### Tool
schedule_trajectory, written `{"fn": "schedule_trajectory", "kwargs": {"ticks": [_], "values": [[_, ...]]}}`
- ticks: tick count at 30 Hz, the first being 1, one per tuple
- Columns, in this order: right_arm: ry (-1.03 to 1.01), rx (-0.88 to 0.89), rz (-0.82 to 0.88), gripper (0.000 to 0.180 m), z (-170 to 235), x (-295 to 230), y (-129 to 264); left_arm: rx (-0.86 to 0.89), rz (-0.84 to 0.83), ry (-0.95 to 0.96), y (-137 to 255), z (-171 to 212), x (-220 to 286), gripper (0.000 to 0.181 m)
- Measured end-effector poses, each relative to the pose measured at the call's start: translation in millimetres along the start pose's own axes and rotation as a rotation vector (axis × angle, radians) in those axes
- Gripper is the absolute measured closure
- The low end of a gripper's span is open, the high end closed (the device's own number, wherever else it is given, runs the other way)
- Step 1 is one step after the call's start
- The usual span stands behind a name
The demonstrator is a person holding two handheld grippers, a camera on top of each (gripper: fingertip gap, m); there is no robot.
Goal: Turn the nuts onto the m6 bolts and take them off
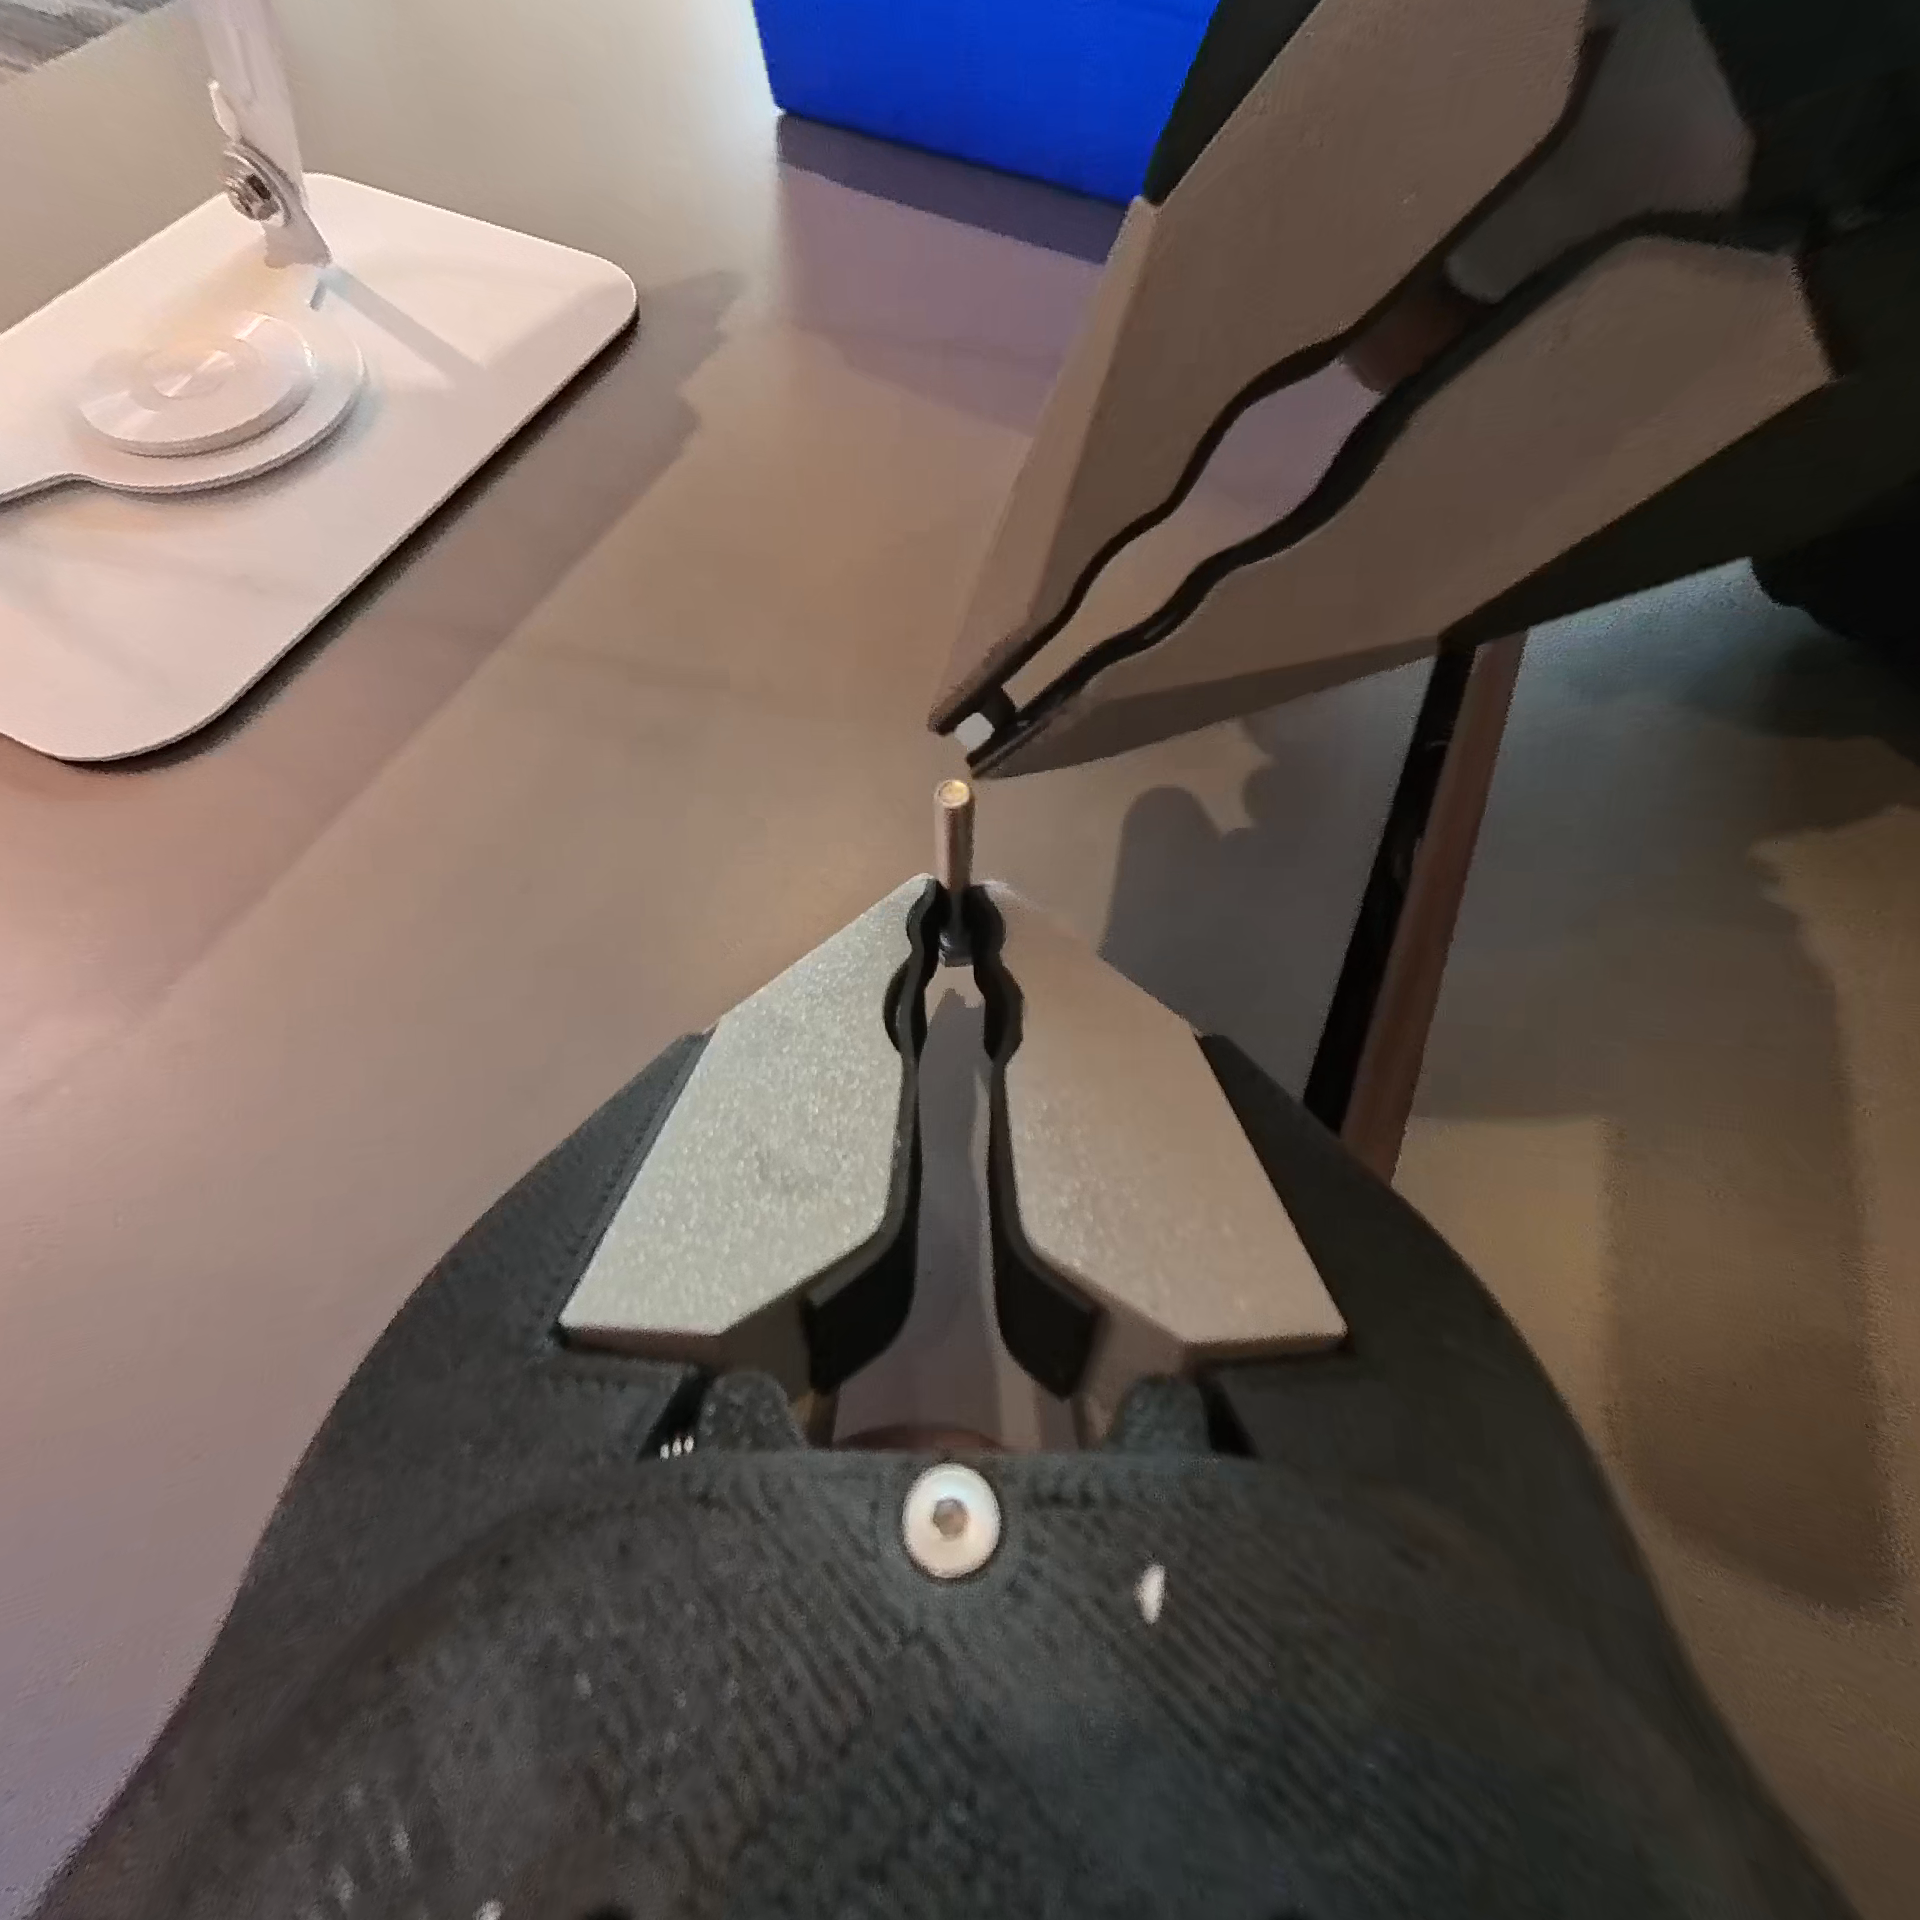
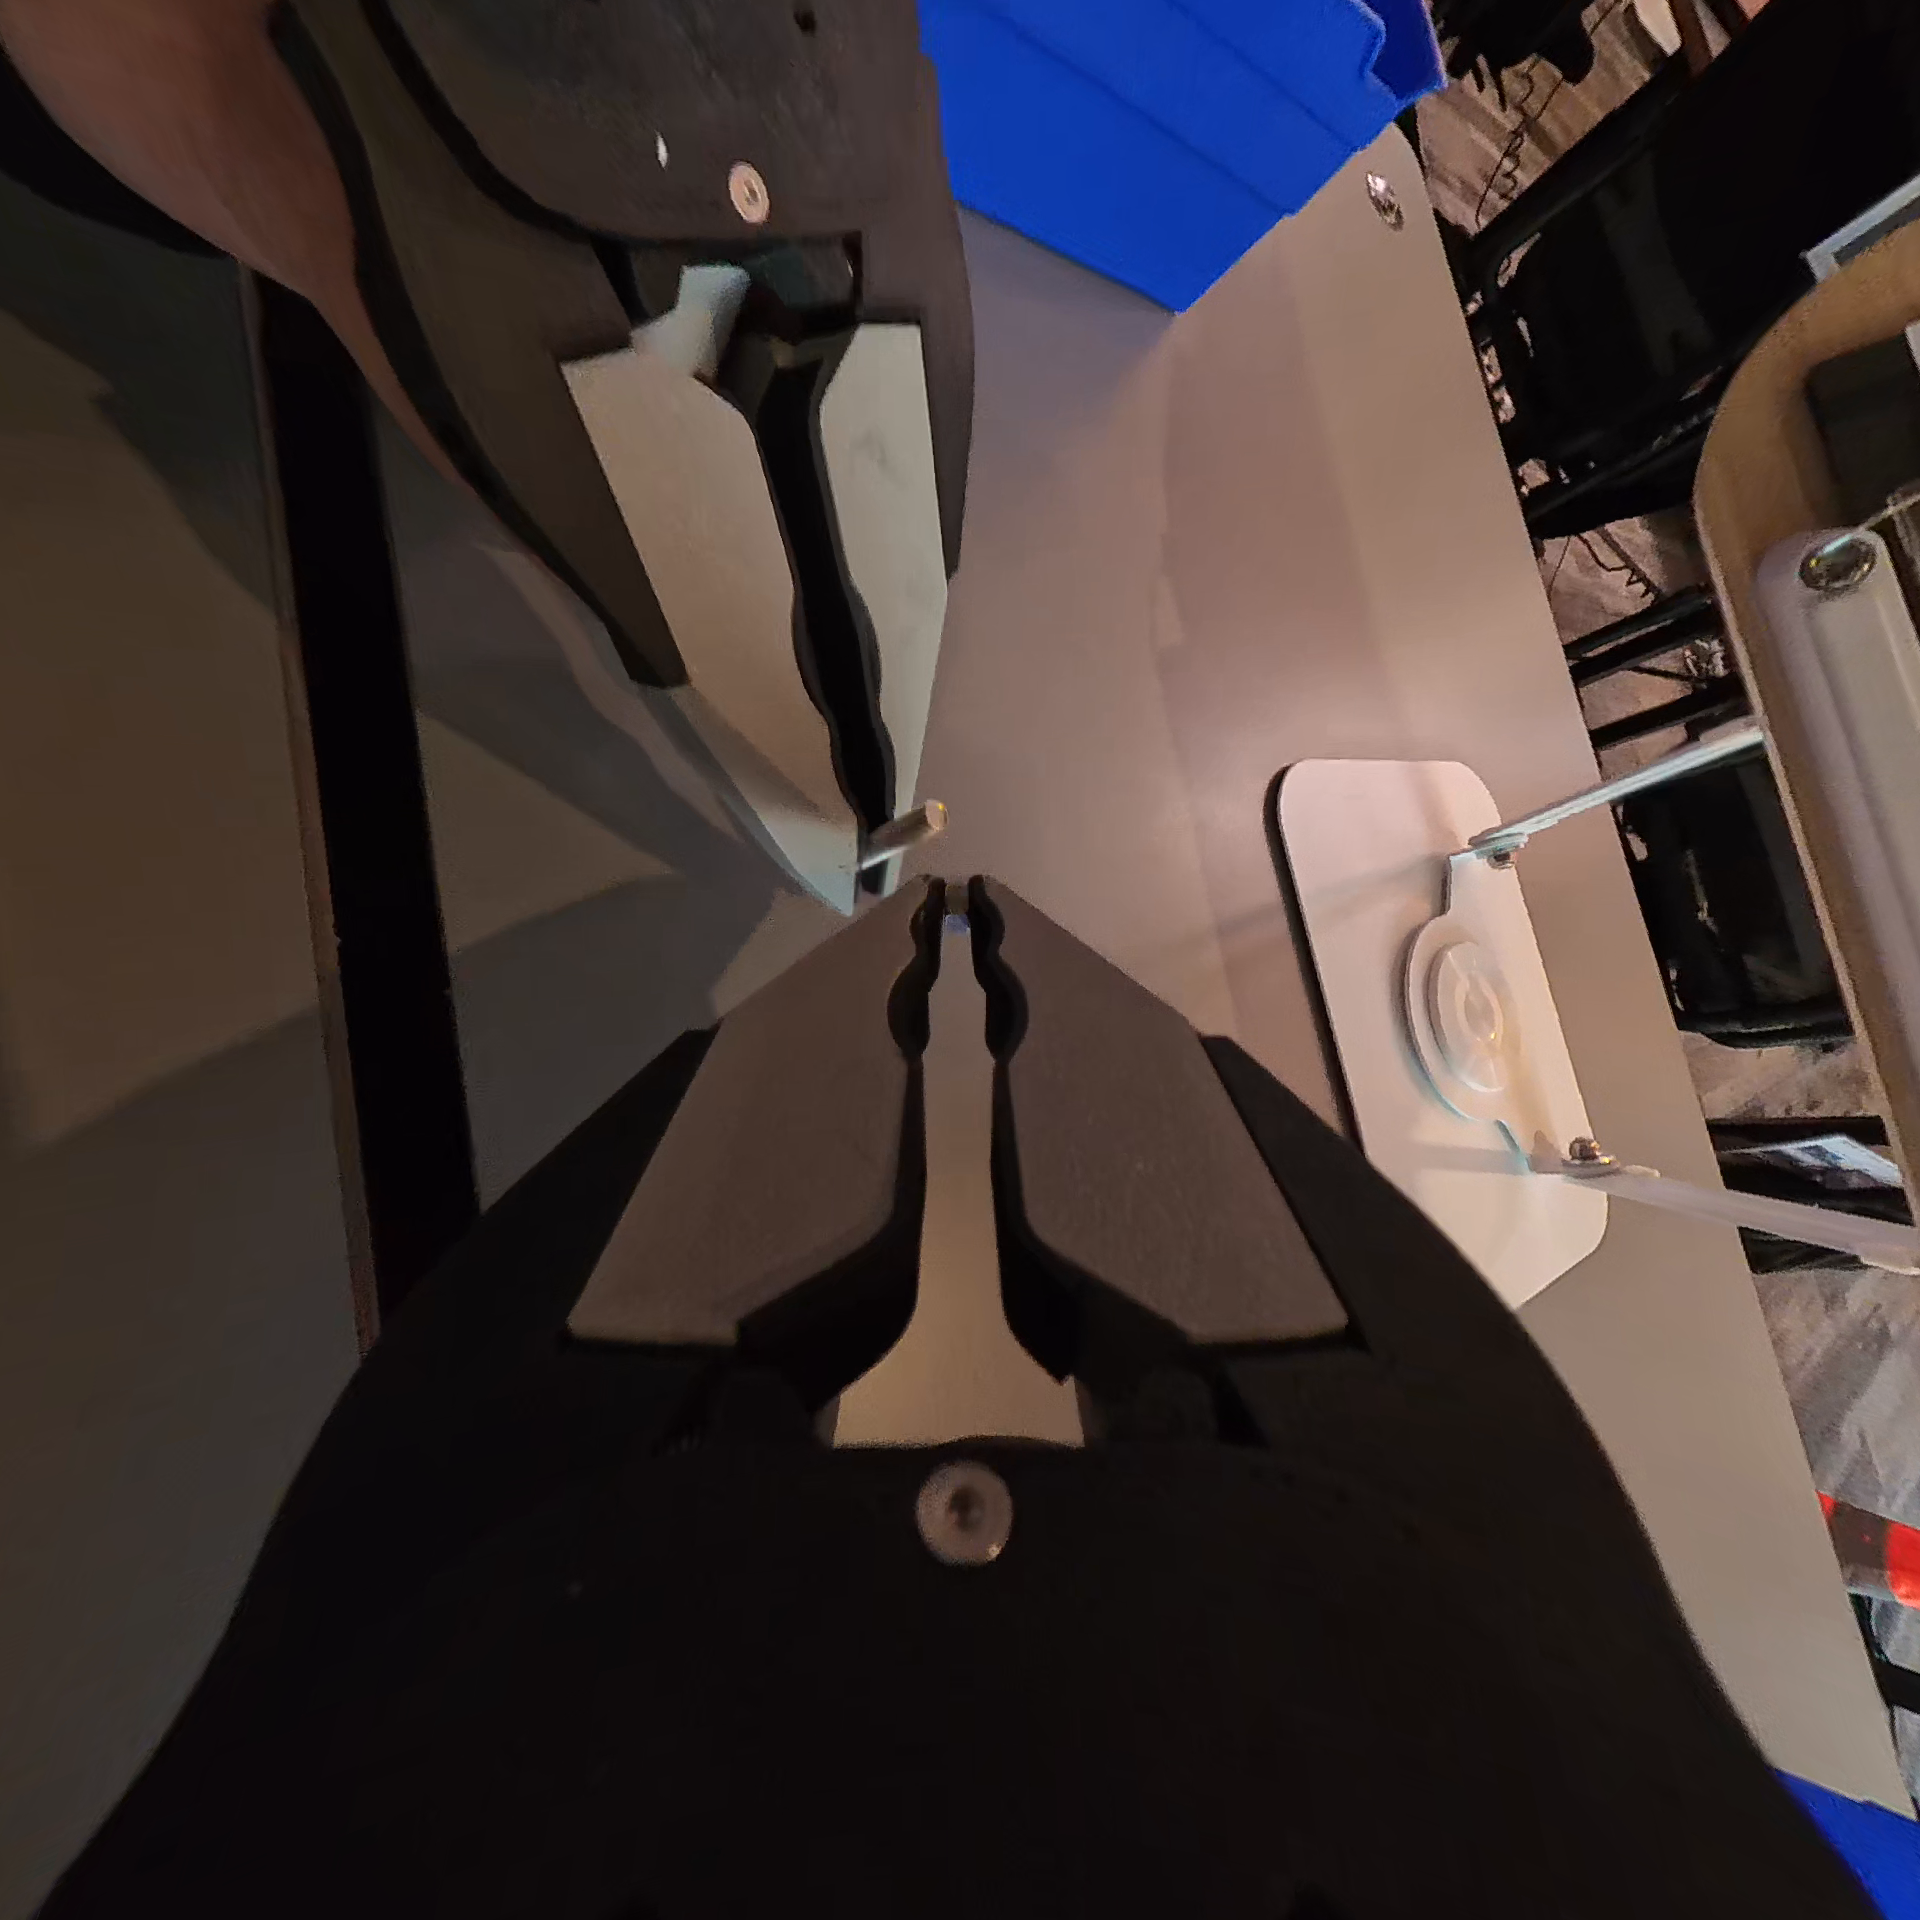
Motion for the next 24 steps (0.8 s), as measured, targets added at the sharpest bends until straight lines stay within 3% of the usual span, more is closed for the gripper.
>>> {"fn": "schedule_trajectory", "kwargs": {"ticks": [12, 19, 22, 24], "values": [[-0.157, -0.147, 0.09, 0.178, 30.1, 19.1, -21.2, 0.05, -0.06, 0.01, 3.6, -2.3, -4.8, 0.178], [-0.215, -0.175, 0.056, 0.178, 38.6, 18.6, -34.5, 0.056, -0.062, 0.011, 4.0, -2.5, -5.0, 0.178], [-0.232, -0.173, 0.03, 0.165, 38.5, 16.8, -37.1, 0.055, -0.061, 0.009, 4.1, -2.4, -4.9, 0.178], [-0.234, -0.166, 0.026, 0.167, 39.0, 16.6, -37.8, 0.052, -0.059, 0.01, 3.9, -2.3, -5.0, 0.178]]}}
Point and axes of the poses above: each gripper's, where its closed fingertips meet, y back along the fingers, z out of its underside, x = y × z across the jaws, the point moved 9 cm from there along y, back along the fingers, and after that the axes turned 10 degrees about -z, right-handed, at the moved point
